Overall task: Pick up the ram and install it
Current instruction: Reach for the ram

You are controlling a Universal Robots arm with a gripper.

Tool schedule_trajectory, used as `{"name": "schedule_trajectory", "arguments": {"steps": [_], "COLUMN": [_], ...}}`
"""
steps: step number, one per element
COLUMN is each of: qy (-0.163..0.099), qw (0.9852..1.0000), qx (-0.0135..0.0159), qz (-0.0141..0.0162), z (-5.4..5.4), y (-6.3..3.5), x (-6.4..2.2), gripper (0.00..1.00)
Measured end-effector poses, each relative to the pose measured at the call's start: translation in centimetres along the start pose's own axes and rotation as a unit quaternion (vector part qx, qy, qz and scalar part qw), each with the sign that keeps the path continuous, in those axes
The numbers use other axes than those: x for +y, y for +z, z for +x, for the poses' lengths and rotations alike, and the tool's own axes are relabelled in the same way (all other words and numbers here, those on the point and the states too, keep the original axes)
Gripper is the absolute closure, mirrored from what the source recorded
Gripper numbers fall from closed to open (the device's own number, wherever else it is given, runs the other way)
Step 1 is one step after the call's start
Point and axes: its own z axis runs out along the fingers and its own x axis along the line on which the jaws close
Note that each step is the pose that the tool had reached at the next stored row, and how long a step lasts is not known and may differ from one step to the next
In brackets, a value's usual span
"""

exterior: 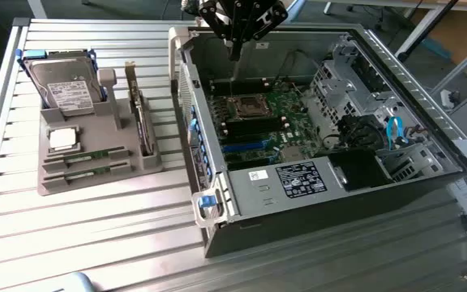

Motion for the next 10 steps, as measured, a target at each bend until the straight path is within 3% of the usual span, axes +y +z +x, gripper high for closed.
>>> {"name": "schedule_trajectory", "arguments": {"steps": [10], "qy": [0.000], "qw": [1.0000], "qx": [0.0000], "qz": [0.0000], "z": [0.00], "y": [0.00], "x": [0.00], "gripper": [0.89]}}
